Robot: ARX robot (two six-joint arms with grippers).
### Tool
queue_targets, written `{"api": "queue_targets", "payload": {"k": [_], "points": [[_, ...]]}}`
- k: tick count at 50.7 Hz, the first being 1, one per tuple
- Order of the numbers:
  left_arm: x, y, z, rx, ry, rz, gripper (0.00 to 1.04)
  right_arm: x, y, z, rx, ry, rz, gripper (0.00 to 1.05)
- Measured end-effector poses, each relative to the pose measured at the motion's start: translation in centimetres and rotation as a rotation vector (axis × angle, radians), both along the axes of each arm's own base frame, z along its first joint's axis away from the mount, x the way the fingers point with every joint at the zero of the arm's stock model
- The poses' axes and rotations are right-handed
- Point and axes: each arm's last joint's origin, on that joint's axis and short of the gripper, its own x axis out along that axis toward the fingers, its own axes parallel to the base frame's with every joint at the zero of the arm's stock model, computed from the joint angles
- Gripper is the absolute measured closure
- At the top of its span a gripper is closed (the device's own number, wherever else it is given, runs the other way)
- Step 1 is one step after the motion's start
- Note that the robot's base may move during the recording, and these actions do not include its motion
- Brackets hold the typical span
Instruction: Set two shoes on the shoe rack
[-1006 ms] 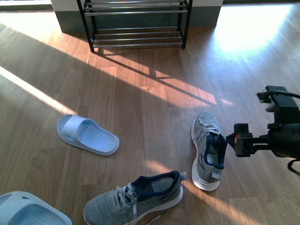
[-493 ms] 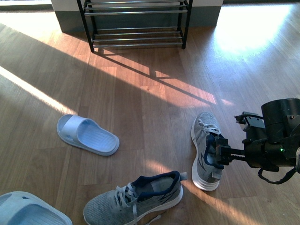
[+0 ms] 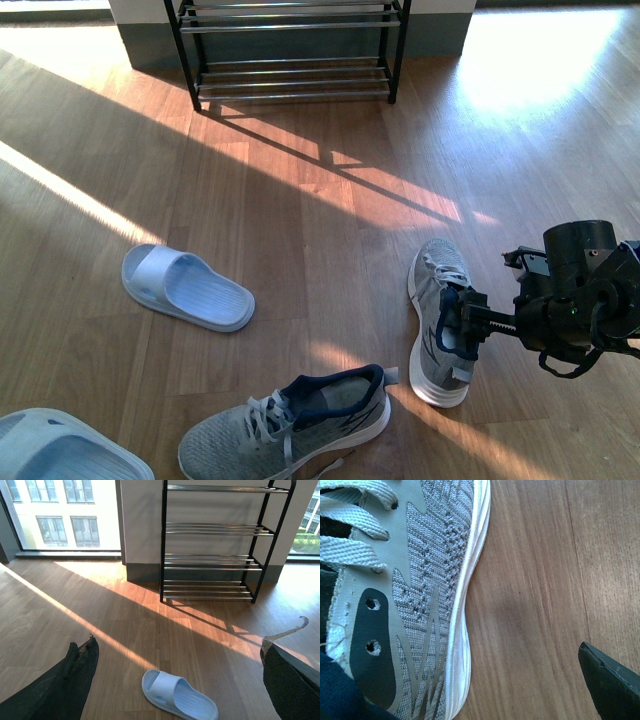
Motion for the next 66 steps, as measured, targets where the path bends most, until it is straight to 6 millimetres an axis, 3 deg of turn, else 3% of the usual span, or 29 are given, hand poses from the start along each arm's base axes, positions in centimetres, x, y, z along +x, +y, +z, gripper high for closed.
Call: {"api": "queue_targets", "payload": {"k": [2, 10, 29, 37, 42, 51, 61, 66], "points": [[0.0, 0.0, 0.0, 0.0, 0.0, 0.0, 0.09, 0.0, 0.1, -0.1, 0.002, 0.0, 0.002, 0.1], [0.0, 0.0, 0.0, 0.0, 0.0, 0.0, 0.09, 0.1, 0.5, -0.1, 0.011, -0.009, 0.023, 0.32], [0.0, 0.0, 0.0, 0.0, 0.0, 0.0, 0.09, -1.5, 2.0, -0.2, 0.02, -0.039, 0.098, 1.02], [0.0, 0.0, 0.0, 0.0, 0.0, 0.0, 0.09, -3.6, 1.5, 1.6, 0.01, -0.061, 0.085, 1.03], [0.0, 0.0, 0.0, 0.0, 0.0, 0.0, 0.09, -4.3, 0.7, 4.8, 0.033, -0.126, 0.069, 1.03], [0.0, 0.0, 0.0, 0.0, 0.0, 0.0, 0.09, -5.7, -1.2, 12.8, 0.115, -0.277, 0.055, 1.03], [0.0, 0.0, 0.0, 0.0, 0.0, 0.0, 0.09, -10.5, -4.4, 24.2, 0.21, -0.473, 0.022, 1.03], [0.0, 0.0, 0.0, 0.0, 0.0, 0.0, 0.09, -13.2, -5.2, 28.4, 0.232, -0.573, 0.032, 1.03]]}}
